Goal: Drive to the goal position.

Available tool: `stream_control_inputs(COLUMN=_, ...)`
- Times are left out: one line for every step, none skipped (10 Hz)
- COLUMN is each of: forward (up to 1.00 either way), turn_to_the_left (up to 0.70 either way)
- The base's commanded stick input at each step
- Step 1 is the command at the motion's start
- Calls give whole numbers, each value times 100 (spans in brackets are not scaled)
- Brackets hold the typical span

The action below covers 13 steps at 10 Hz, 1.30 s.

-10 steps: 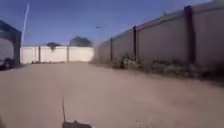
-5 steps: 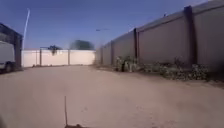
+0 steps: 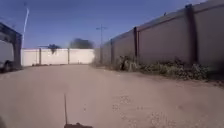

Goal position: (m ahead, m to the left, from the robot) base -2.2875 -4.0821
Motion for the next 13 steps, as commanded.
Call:
stream_control_inputs(forward=0, turn_to_the_left=45)
stream_control_inputs(forward=0, turn_to_the_left=45)
stream_control_inputs(forward=0, turn_to_the_left=45)
stream_control_inputs(forward=0, turn_to_the_left=0)
stream_control_inputs(forward=0, turn_to_the_left=0)
stream_control_inputs(forward=0, turn_to_the_left=0)
stream_control_inputs(forward=0, turn_to_the_left=45)
stream_control_inputs(forward=0, turn_to_the_left=45)
stream_control_inputs(forward=0, turn_to_the_left=45)
stream_control_inputs(forward=0, turn_to_the_left=45)
stream_control_inputs(forward=0, turn_to_the_left=45)
stream_control_inputs(forward=0, turn_to_the_left=45)
stream_control_inputs(forward=0, turn_to_the_left=45)
